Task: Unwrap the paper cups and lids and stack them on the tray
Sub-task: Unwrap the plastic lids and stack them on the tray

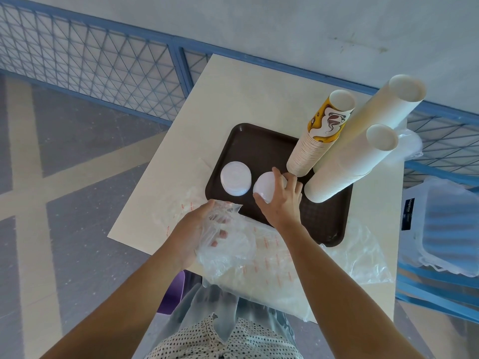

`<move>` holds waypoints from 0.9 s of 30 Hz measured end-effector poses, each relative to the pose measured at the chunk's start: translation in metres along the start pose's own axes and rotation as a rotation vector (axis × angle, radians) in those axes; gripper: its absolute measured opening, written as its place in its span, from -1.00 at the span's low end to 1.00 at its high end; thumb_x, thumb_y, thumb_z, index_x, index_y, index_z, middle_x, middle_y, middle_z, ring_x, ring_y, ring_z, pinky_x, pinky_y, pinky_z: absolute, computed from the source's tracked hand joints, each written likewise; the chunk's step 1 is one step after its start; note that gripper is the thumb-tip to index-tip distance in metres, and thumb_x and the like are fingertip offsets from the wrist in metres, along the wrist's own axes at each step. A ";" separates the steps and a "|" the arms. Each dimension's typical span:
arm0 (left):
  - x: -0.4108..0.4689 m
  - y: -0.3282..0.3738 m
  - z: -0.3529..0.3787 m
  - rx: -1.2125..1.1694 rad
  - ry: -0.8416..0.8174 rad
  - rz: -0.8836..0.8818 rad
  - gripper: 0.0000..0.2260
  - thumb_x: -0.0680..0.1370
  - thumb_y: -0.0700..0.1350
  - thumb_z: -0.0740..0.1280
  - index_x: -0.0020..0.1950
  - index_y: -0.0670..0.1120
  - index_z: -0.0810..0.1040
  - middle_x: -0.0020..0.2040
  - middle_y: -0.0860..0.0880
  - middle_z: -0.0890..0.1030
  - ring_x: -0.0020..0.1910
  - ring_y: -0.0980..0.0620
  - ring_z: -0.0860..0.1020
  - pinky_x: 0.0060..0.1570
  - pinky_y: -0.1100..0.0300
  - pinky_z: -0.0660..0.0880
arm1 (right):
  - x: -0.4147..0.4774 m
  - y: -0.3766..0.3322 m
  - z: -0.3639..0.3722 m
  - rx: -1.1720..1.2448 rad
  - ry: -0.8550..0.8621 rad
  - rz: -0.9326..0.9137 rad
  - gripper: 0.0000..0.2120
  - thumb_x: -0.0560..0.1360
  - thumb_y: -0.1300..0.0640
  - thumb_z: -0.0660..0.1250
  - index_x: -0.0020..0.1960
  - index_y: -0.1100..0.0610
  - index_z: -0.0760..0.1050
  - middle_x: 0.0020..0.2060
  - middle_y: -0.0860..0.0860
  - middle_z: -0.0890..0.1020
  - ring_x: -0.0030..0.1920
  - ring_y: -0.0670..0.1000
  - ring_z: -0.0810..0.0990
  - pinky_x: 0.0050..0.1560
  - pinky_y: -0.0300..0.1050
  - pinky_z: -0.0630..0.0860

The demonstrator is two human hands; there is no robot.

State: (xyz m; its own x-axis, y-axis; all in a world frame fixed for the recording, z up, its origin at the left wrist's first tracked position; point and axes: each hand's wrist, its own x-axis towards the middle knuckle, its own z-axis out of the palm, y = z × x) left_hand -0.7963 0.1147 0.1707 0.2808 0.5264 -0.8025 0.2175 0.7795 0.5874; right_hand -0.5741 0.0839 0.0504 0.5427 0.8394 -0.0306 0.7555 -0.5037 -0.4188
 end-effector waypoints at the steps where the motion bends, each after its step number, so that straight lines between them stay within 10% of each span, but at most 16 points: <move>1: -0.001 0.001 0.001 -0.006 0.004 0.001 -0.29 0.21 0.30 0.44 0.18 -0.16 0.68 0.07 -0.16 0.69 -0.18 -0.09 0.60 -0.23 0.11 0.44 | 0.000 -0.001 0.000 0.002 0.005 -0.008 -0.15 0.45 -0.27 0.46 0.60 -0.06 0.17 0.47 0.13 0.32 0.39 0.21 0.36 0.35 0.29 0.47; 15: 0.004 -0.004 -0.002 0.025 0.015 -0.023 -0.56 0.65 0.16 0.29 0.23 -0.18 0.67 0.13 -0.18 0.70 -0.17 -0.07 0.62 -0.22 0.12 0.46 | 0.000 -0.002 0.003 -0.013 -0.082 -0.024 -0.22 0.43 -0.34 0.42 0.54 -0.24 0.17 0.48 0.09 0.25 0.37 0.20 0.39 0.30 0.27 0.54; 27: 0.009 -0.006 -0.002 0.038 -0.012 -0.008 -0.50 0.50 0.24 0.37 0.21 -0.12 0.69 0.10 -0.13 0.71 -0.16 -0.07 0.63 -0.24 0.11 0.48 | 0.006 -0.005 0.000 -0.048 -0.089 0.042 -0.24 0.49 -0.38 0.30 0.57 -0.16 0.13 0.48 0.04 0.33 0.40 0.19 0.39 0.34 0.28 0.48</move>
State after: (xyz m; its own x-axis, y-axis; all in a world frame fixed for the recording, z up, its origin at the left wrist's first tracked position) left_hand -0.7973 0.1157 0.1596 0.2903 0.5155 -0.8062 0.2549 0.7704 0.5844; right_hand -0.5741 0.0912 0.0524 0.5414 0.8310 -0.1282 0.7508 -0.5464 -0.3712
